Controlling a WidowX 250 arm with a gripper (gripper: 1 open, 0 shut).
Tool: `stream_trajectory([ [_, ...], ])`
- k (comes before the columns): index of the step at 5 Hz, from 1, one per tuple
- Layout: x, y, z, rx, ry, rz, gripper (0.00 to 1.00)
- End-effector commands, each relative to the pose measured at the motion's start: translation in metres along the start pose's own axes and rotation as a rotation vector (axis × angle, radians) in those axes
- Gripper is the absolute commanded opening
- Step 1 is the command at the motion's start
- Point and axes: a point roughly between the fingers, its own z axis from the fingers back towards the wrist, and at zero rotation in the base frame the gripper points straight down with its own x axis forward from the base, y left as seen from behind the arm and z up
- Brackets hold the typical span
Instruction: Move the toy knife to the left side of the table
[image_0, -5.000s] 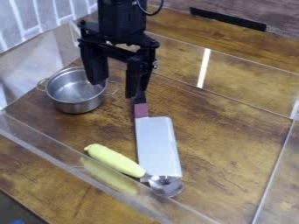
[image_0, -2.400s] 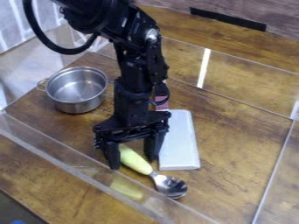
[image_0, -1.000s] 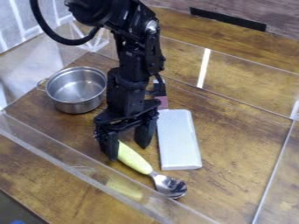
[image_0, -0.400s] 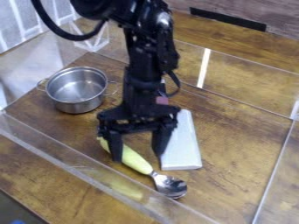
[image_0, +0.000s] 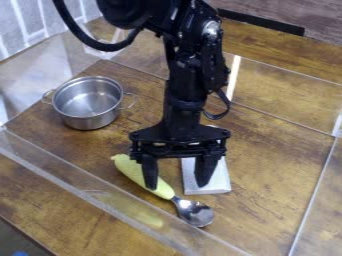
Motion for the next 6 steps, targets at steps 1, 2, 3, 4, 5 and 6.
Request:
stream_trajectory([
  [1, 0.006, -0.007, 0.008, -0.043, -0.061, -0.093, 1.0],
  [2, 0.01, -0.005, 0.003, -0.042, -0.077, -0.159, 1.0],
  [3, 0.009, -0.008, 0.0, -0.044, -0.091, -0.287, 1.0],
  [4, 0.007, -0.011, -0.001, -0.048, -0.099, -0.388, 1.0],
  [5, 0.0, -0.013, -0.003, -0.049, -0.107, -0.492, 1.0],
  [6, -0.005, -0.016, -0.005, -0.055, -0.115, -0.59, 1.0],
])
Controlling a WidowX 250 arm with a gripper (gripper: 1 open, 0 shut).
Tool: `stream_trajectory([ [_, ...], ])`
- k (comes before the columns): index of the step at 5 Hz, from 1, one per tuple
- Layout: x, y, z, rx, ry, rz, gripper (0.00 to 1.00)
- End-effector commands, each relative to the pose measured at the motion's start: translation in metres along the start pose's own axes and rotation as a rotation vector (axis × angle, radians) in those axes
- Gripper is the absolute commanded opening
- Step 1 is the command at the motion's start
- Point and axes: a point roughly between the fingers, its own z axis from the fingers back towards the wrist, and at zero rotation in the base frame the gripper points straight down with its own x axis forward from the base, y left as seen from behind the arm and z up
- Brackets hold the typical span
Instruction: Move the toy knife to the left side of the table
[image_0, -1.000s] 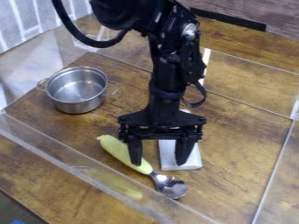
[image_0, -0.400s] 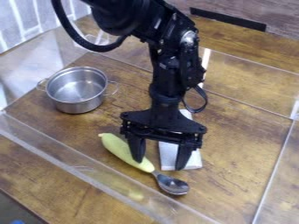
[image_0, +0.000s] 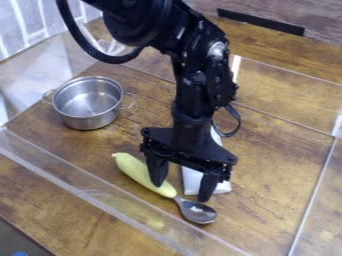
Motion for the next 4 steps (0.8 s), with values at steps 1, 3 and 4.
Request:
stream_trajectory([
  [1, 0.011, 0.012, 0.007, -0.024, -0.039, -0.111, 1.0],
  [3, 0.021, 0.023, 0.005, -0.028, -0.049, -0.217, 1.0],
  [4, 0.023, 0.013, 0.0, -0.03, -0.054, -0.267, 1.0],
])
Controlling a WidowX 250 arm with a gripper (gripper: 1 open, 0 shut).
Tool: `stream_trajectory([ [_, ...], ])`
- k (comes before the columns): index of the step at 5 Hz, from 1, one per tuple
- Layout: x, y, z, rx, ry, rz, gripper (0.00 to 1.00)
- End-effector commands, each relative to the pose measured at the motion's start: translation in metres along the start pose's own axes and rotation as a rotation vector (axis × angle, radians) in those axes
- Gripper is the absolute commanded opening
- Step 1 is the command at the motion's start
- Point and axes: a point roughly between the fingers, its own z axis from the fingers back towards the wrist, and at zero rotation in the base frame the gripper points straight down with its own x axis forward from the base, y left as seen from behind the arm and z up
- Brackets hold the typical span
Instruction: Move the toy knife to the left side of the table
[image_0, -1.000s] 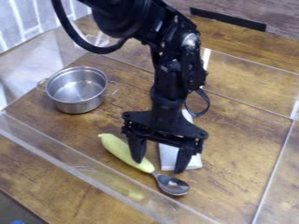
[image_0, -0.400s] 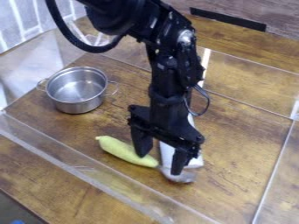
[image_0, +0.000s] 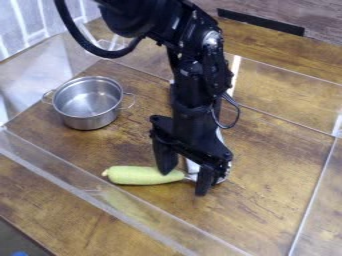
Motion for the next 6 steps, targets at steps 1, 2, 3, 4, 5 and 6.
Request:
stream_trajectory([
  [1, 0.006, 0.009, -0.003, 0.001, -0.035, -0.041, 1.0],
  [2, 0.004, 0.018, -0.009, -0.001, -0.031, -0.048, 1.0],
  [3, 0.005, 0.024, -0.015, -0.001, -0.026, -0.049, 1.0],
  [4, 0.006, 0.03, -0.021, -0.001, -0.019, -0.052, 1.0],
  [5, -0.001, 0.027, -0.011, -0.007, -0.019, -0.1, 0.0],
  [6, 0.008, 0.045, -0.004, -0.006, -0.035, -0.105, 0.0],
])
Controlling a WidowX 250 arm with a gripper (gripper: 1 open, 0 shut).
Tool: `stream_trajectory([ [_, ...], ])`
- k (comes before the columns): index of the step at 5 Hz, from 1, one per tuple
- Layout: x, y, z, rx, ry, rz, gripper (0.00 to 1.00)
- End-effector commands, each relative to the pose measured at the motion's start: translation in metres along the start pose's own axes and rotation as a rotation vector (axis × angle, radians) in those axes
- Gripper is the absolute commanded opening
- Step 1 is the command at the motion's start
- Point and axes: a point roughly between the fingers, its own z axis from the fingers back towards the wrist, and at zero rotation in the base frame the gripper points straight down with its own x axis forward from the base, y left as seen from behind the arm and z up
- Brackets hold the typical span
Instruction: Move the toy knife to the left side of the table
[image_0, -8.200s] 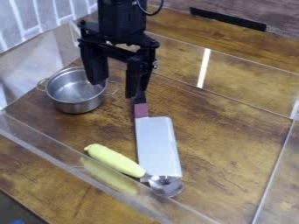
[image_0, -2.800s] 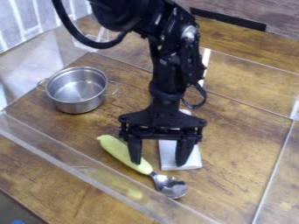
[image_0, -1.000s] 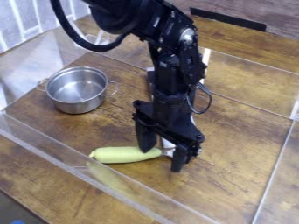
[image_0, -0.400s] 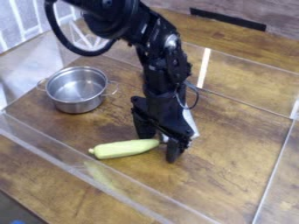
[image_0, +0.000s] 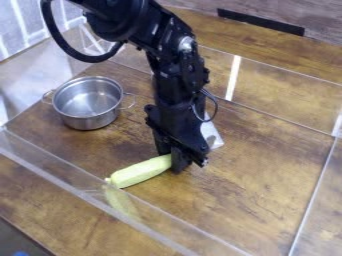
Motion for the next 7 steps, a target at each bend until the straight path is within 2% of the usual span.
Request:
stream_trajectory([
  [1, 0.009, 0.027, 0.014, 0.006, -0.04, 0.012, 0.0],
  [3, 0.0, 0.061, 0.021, 0.016, -0.058, 0.082, 0.0],
  [5, -0.005, 0.092, 0.025, 0.015, -0.068, 0.095, 0.0],
  [6, -0.019, 0.11, 0.027, 0.003, -0.075, 0.059, 0.0],
  [7, -0.03, 0.121, 0.026, -0.038, -0.088, 0.062, 0.0],
])
